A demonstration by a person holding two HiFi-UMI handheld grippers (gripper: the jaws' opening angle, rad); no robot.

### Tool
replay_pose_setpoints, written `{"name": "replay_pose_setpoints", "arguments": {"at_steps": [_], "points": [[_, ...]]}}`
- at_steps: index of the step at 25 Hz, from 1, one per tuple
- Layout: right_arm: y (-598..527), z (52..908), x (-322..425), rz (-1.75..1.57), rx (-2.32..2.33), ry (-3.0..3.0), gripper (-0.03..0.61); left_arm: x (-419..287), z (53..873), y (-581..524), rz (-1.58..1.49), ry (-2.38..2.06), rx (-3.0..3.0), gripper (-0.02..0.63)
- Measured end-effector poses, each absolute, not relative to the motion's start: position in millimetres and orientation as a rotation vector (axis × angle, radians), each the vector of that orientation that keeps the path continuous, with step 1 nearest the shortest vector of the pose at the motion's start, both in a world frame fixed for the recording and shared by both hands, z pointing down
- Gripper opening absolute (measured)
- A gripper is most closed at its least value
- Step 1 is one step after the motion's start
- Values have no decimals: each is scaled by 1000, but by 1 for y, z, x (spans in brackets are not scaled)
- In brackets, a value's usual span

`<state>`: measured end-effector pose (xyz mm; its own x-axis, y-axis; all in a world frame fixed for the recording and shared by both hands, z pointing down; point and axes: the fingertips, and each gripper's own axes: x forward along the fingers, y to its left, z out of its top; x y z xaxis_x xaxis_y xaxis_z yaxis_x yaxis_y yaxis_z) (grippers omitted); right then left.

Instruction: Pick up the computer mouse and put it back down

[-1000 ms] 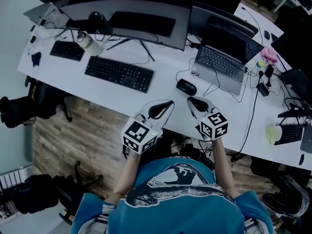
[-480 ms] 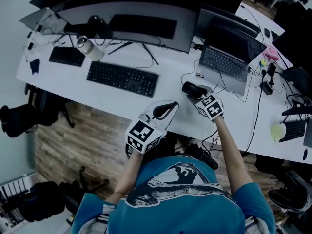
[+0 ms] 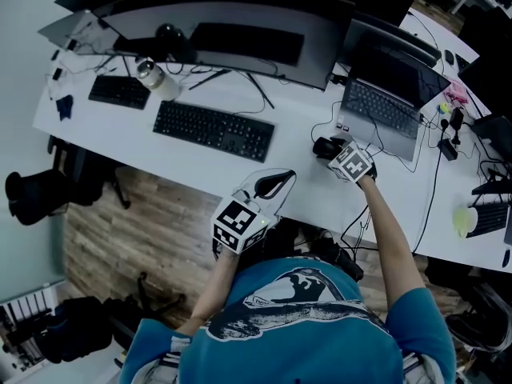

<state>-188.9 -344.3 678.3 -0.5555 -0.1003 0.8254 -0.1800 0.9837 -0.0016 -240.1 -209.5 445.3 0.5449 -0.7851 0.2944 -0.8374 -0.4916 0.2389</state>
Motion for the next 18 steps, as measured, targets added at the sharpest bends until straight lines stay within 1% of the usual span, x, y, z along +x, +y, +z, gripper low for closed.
{"name": "replay_pose_setpoints", "arguments": {"at_steps": [3, 10, 18], "points": [[-344, 677, -190, 164, 197, -2183, 310, -246, 449, -209, 214, -1332, 2422, 12], [-342, 670, -188, 154, 232, -2177, 307, -243, 452, -213, 224, -1296, 2433, 12], [-340, 603, -178, 232, 413, -2383, 307, -223, 454, -220, 240, -1232, 2467, 12]]}}
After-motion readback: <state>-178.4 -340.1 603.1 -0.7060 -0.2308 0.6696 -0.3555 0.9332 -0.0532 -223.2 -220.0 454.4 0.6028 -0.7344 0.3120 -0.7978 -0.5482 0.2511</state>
